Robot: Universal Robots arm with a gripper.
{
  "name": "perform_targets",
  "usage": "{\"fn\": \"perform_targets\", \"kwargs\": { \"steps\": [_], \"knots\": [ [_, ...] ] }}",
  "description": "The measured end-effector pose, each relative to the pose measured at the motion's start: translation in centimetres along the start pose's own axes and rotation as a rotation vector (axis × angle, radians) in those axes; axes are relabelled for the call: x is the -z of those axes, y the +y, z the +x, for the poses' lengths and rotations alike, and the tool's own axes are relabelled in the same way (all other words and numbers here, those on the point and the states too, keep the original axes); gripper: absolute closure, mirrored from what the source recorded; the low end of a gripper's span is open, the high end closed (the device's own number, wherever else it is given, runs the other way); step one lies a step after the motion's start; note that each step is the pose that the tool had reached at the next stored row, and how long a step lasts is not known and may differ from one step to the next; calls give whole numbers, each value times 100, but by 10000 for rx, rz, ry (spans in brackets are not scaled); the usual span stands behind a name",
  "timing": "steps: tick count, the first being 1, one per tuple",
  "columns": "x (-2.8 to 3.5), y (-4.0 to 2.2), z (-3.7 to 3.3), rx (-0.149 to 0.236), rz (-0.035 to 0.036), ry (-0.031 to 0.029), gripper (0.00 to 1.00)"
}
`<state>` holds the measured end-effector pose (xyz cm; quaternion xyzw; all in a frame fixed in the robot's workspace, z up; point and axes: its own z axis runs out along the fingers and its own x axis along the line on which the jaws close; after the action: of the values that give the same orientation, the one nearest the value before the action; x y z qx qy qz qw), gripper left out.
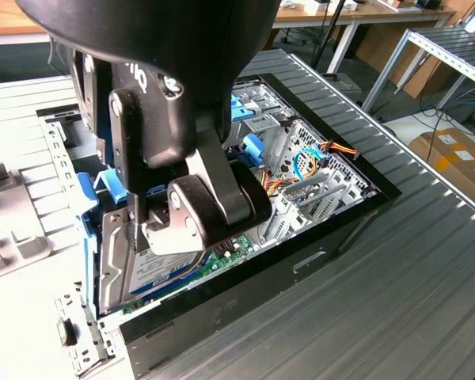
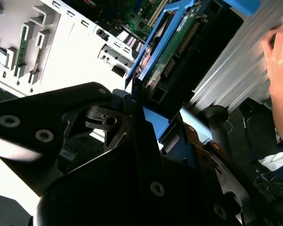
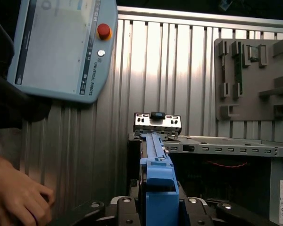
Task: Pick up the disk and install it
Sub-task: 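Pick up the disk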
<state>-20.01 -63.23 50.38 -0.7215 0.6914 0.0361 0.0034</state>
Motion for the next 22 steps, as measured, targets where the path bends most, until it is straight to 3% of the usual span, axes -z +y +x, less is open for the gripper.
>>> {"fn": "perform_targets", "kwargs": {
  "steps": [16, 22],
  "knots": [
    [3, -99, 4, 0, 0, 0, 63],
    [4, -163, 7, 0, 1, -1, 63]
  ]
}}
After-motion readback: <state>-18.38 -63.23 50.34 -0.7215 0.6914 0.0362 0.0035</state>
